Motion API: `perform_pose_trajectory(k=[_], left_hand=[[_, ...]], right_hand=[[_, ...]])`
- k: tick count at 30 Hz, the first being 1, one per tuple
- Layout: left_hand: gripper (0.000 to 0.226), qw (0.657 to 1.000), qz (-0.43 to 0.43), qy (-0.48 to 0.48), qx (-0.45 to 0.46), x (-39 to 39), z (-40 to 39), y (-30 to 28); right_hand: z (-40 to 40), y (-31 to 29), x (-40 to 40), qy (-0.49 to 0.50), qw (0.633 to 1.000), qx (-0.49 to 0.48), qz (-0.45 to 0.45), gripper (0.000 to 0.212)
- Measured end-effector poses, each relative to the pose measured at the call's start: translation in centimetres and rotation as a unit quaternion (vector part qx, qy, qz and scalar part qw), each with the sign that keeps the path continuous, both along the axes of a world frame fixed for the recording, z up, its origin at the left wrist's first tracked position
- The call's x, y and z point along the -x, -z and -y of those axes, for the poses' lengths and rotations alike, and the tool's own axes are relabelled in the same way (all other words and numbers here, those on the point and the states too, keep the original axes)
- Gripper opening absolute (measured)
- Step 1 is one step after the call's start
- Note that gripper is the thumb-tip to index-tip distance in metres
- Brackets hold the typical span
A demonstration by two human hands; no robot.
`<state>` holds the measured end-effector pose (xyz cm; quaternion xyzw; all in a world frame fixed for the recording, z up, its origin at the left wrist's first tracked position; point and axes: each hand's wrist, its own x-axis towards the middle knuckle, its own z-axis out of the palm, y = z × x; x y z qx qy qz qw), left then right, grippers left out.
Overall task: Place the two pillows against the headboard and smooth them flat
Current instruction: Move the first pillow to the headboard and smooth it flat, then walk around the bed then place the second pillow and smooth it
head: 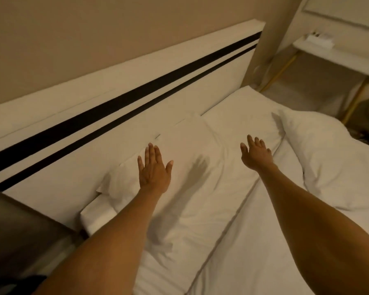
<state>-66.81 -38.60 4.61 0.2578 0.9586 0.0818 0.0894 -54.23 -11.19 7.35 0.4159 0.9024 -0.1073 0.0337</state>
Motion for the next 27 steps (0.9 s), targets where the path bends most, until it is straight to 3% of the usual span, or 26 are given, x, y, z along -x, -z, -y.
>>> perform_pose_trajectory(k=[10,16,20,27], left_hand=[[0.073,0.995,0.013,0.095,0.032,-6.5,4.0,-12.7],[0.074,0.987,0.002,0.154,0.039,-12.4,2.3,-20.1],[0.074,0.975,0.025,0.217,0.043,-18.7,-0.7,-24.2],[0.072,0.949,-0.012,0.314,0.025,-33.6,-6.9,-29.0]], right_hand=[[8.2,-11.7,-11.5,0.013,0.999,-0.033,-0.036,0.061],[11.2,-16.6,-20.5,0.041,0.997,-0.043,-0.047,0.061],[11.4,-19.8,-27.9,0.08,0.994,-0.052,-0.044,0.06],[10.2,-24.9,-44.0,0.163,0.982,-0.095,-0.034,0.06]])
